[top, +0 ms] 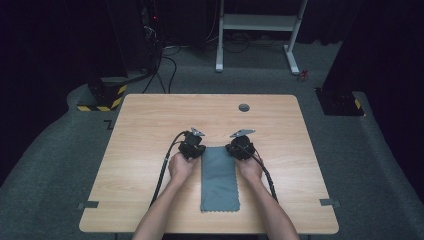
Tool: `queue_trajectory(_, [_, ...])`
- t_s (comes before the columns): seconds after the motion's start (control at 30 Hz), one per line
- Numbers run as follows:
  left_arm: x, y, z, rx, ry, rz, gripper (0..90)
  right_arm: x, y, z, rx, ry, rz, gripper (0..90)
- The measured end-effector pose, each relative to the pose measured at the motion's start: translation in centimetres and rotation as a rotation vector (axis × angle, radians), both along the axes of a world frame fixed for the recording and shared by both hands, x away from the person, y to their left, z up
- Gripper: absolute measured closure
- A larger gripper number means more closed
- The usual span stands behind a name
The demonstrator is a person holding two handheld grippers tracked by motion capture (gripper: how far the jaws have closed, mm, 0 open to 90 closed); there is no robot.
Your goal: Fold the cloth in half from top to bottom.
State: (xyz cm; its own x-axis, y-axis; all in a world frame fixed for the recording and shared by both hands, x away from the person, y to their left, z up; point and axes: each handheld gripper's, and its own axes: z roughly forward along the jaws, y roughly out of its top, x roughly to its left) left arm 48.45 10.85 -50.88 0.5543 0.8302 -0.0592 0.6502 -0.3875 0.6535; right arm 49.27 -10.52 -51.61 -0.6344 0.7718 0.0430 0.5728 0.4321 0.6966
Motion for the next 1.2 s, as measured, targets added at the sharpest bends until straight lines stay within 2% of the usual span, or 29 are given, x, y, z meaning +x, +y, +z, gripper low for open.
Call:
queue_trajectory(0.1, [-0.1,0.1,0.3,-0.014,-0.011,-0.013,89.8,-0.1,-0.4,0.6,0.019,-0.002,0.0,88.0])
queue_trajectory(0.17, [-0.3,0.3,0.8,-0.031,-0.024,-0.021,89.9,-0.3,-0.6,1.2,0.024,-0.019,0.011,88.1])
queue_trajectory(0.27, [-0.4,0.7,1.9,-0.074,-0.042,-0.024,90.0,-0.7,-0.9,2.1,0.032,-0.034,0.025,88.2])
queue_trajectory(0.37, [-0.1,0.6,2.5,-0.08,-0.042,-0.026,90.0,-0.6,-1.1,2.7,0.045,-0.03,0.022,88.2])
queue_trajectory(0.43, [0.2,0.5,2.8,-0.087,-0.043,-0.018,90.0,-0.3,-1.1,3.3,0.025,-0.04,0.023,88.4])
queue_trajectory(0.53, [0.8,0.1,3.0,-0.058,-0.043,-0.037,90.0,0.0,-1.2,4.0,0.025,-0.046,0.023,88.4])
queue_trajectory(0.63, [1.7,-0.1,3.6,-0.057,-0.036,-0.025,90.0,0.5,-1.1,4.3,0.0,-0.055,0.016,88.5])
queue_trajectory(0.7, [2.3,-0.3,4.1,-0.055,-0.033,-0.013,90.0,1.1,-1.0,4.4,-0.007,-0.029,-0.013,88.5])
queue_trajectory(0.73, [2.6,-0.4,4.4,-0.049,-0.034,-0.013,90.0,1.4,-0.7,4.5,-0.025,-0.032,-0.021,88.6])
queue_trajectory(0.8, [2.8,-0.4,4.8,-0.071,-0.041,0.0,90.0,1.7,-0.1,5.0,-0.052,-0.045,-0.025,88.5])
queue_trajectory(0.83, [2.9,-0.4,4.8,-0.062,-0.045,-0.002,90.0,1.8,0.1,5.2,-0.069,-0.048,-0.025,88.6])
queue_trajectory(0.9, [2.9,-0.5,4.4,-0.034,-0.031,-0.013,90.0,1.7,0.2,5.6,-0.061,-0.057,-0.023,88.5])
queue_trajectory(0.93, [2.8,-0.5,4.2,-0.034,-0.02,-0.017,90.0,1.6,0.2,5.6,-0.052,-0.058,-0.021,88.5])
queue_trajectory(1.0, [2.4,-0.5,4.0,-0.075,-0.027,-0.029,90.0,1.3,0.1,5.5,-0.049,-0.065,0.002,88.5])
queue_trajectory(1.07, [2.0,-0.7,3.7,-0.063,-0.025,-0.055,90.0,1.0,-0.1,5.1,-0.053,-0.052,0.006,88.5])
queue_trajectory(1.13, [1.8,-0.6,3.7,-0.048,-0.019,-0.067,90.0,0.7,-0.3,4.6,-0.028,-0.036,0.002,88.5])
queue_trajectory(1.2, [1.6,-0.6,3.7,-0.061,-0.019,-0.068,90.0,0.4,-0.2,4.4,-0.026,-0.033,0.015,88.5])
